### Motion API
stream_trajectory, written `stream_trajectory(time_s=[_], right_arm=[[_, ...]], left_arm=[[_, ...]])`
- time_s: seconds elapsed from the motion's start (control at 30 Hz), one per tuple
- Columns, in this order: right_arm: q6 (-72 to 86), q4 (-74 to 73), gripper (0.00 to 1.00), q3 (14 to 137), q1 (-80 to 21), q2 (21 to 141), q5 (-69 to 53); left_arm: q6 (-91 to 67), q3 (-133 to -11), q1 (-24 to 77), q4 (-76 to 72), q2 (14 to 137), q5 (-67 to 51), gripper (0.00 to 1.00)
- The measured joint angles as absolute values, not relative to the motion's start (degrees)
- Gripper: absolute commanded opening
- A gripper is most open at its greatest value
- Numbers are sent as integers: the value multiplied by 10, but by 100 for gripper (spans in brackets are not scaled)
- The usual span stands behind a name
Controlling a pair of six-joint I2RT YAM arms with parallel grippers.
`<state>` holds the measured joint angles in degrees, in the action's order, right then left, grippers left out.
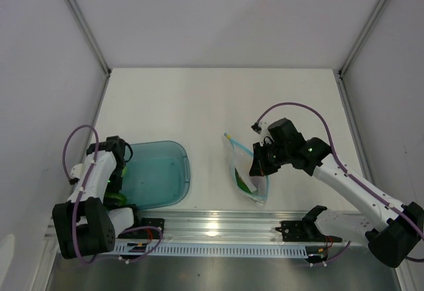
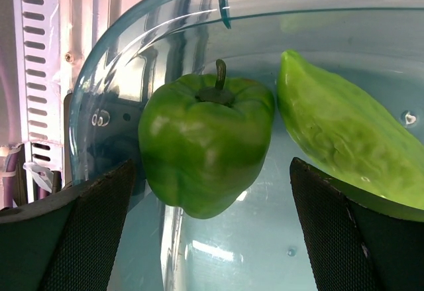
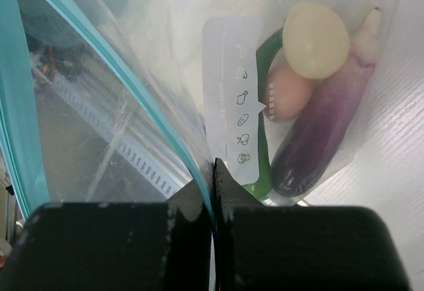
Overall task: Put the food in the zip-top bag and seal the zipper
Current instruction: Pick up the fake vegetable from the bin.
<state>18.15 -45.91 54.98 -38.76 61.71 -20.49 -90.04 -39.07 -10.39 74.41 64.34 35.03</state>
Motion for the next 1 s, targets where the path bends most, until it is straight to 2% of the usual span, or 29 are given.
stream_trajectory(time_s=[0.33, 0.47, 0.7, 0.83, 0.87, 0.93, 1.0], right_arm=[[182, -459, 0, 550, -388, 617, -204], [182, -459, 0, 548, -388, 613, -204], [182, -460, 0, 546, -388, 603, -204], [183, -460, 0, 546, -388, 601, -204], [184, -460, 0, 546, -388, 601, -204], [184, -460, 0, 546, -388, 600, -204], [184, -460, 0, 546, -388, 600, -204]], left_arm=[[-900, -378, -108, 725, 664, 349, 100], [-895, -371, -117, 713, 660, 347, 95], [-880, -360, -138, 699, 655, 340, 74], [-873, -359, -141, 695, 651, 340, 65], [-871, -359, -141, 695, 651, 340, 59], [-870, -358, -141, 694, 650, 340, 57], [-869, -357, -141, 693, 648, 340, 46]])
